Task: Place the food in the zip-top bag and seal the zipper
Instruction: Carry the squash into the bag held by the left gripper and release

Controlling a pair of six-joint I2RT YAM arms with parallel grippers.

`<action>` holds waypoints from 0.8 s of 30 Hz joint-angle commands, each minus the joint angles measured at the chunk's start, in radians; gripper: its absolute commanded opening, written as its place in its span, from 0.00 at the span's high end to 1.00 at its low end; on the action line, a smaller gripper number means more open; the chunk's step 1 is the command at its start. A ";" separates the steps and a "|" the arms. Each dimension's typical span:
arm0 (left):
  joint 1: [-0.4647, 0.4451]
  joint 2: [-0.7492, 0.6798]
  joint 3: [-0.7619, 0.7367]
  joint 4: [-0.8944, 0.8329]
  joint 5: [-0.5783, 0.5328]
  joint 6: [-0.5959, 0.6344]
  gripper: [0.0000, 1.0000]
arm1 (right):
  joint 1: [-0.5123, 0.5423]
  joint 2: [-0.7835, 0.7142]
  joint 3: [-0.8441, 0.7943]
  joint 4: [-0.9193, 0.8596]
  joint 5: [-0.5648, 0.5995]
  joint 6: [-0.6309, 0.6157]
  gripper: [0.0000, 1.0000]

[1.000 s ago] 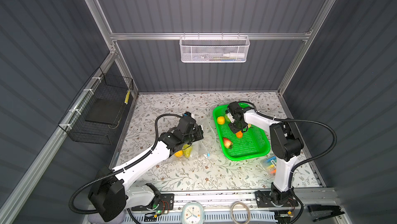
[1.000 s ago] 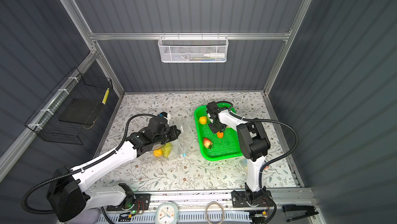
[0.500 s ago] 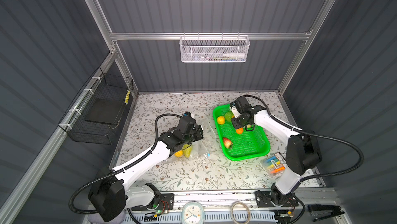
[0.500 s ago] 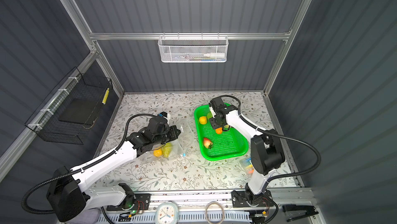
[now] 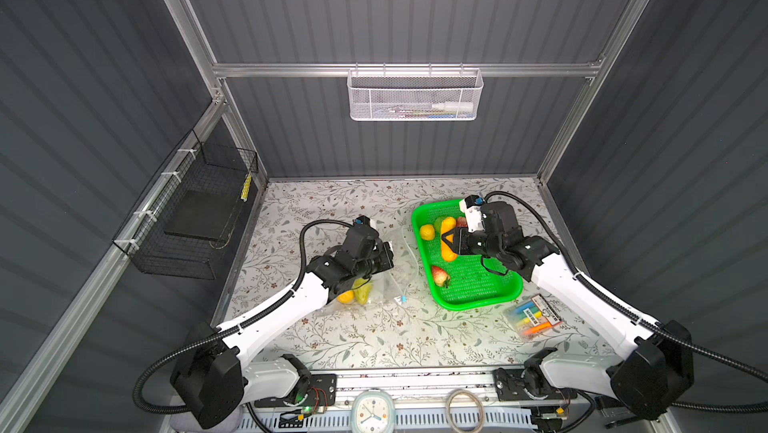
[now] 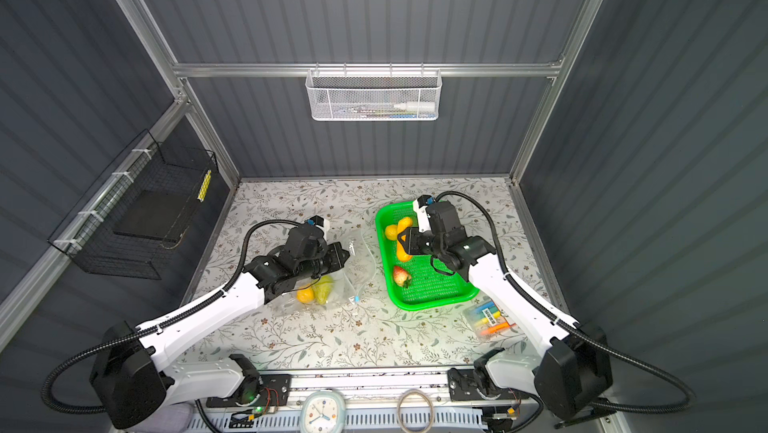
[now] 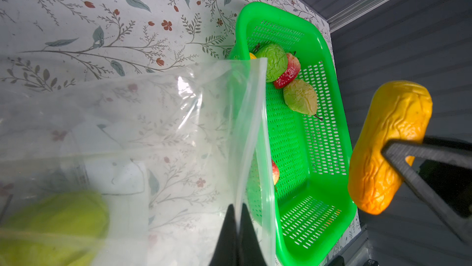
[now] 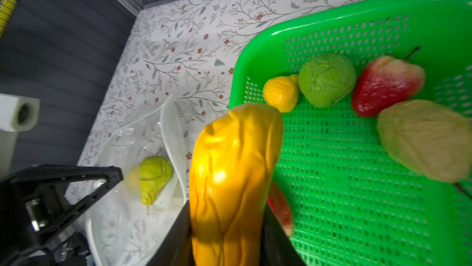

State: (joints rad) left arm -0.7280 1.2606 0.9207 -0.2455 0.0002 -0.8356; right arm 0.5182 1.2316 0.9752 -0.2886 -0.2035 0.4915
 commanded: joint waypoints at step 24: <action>-0.007 -0.015 0.009 0.019 0.026 -0.014 1.00 | 0.288 0.242 -0.050 0.382 0.010 0.236 0.71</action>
State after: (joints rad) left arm -0.7280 1.2606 0.9207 -0.2386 0.0063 -0.8436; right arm 0.7948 1.4506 0.8883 0.0769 -0.1703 0.7181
